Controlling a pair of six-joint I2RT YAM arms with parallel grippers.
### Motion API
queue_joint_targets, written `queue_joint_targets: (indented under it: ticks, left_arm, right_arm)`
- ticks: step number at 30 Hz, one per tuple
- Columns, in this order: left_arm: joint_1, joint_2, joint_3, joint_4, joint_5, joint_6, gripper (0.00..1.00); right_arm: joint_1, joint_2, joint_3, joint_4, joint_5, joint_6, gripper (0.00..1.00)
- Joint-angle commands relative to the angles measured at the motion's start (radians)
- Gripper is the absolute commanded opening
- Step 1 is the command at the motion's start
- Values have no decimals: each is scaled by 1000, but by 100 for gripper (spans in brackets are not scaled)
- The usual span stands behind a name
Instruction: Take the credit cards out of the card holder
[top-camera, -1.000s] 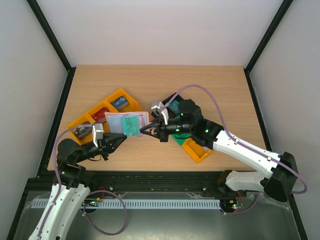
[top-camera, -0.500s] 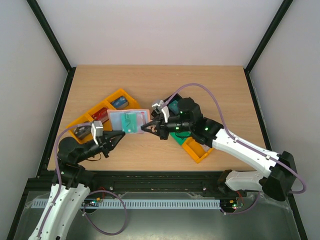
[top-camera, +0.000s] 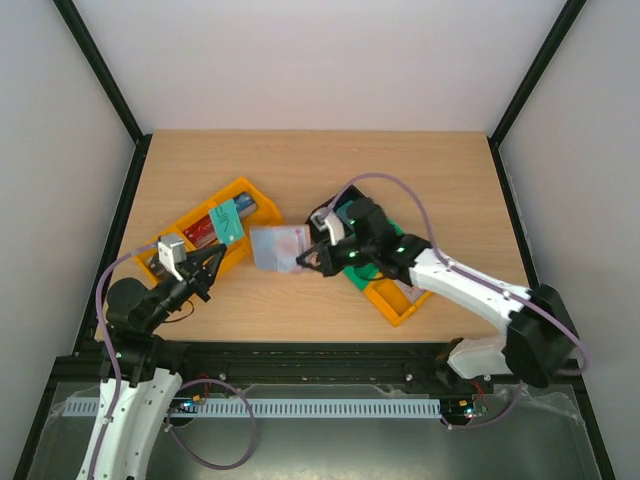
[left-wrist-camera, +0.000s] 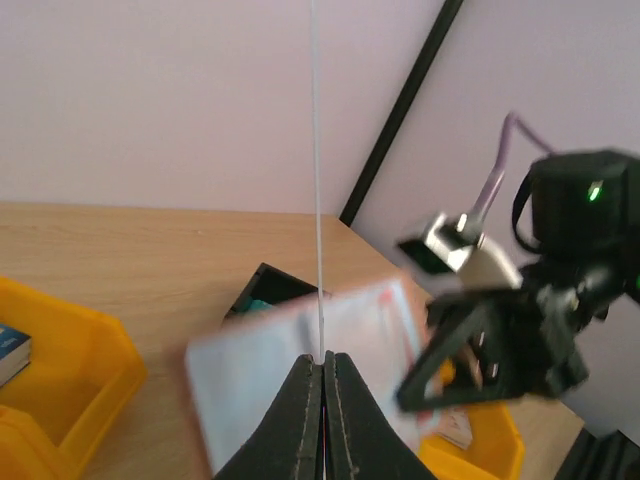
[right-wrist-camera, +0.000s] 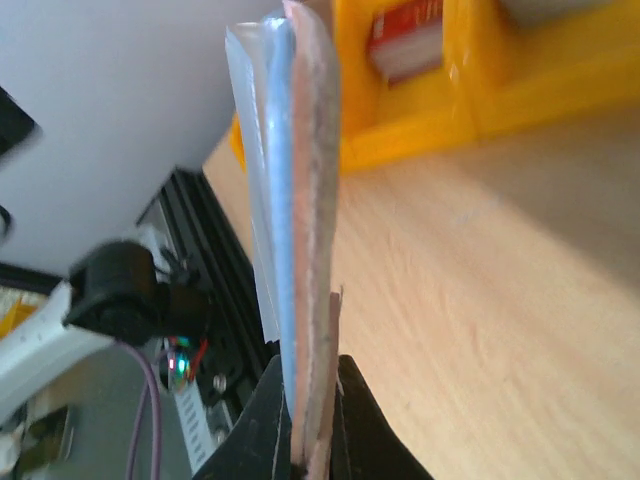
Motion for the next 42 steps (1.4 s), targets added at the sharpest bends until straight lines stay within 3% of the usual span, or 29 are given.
queue_joint_targets:
  ticks: [1, 9, 13, 18, 21, 25, 27, 29, 34, 42]
  left_arm:
    - [28, -5, 30, 10, -32, -56, 3]
    - [64, 17, -29, 107, 29, -167, 3]
    - [64, 12, -30, 128, 56, -158, 3]
    - [64, -23, -50, 217, 113, -166, 3]
    - [64, -36, -60, 309, 155, -190, 3]
    - [64, -24, -60, 480, 177, -287, 3]
    - [64, 4, -57, 601, 193, -363, 3]
    - [64, 39, -48, 723, 198, -430, 3]
    - [62, 116, -37, 847, 168, -544, 3]
    - [47, 120, -39, 824, 155, -550, 3]
  right_arm:
    - [95, 131, -35, 4, -104, 36, 2]
    - [139, 399, 31, -63, -172, -38, 2]
    - [113, 418, 107, -233, 26, -70, 45]
    - [100, 273, 240, -332, 255, -100, 77]
    - [107, 141, 234, -143, 172, -82, 86]
    - [140, 23, 84, 431, 63, 101, 86]
    - [156, 29, 9, 805, 72, 257, 82]
    - [167, 65, -17, 1000, 106, 385, 73]
    - [210, 155, 21, 1261, 99, 484, 64]
    - [243, 238, 84, 1315, 86, 511, 43]
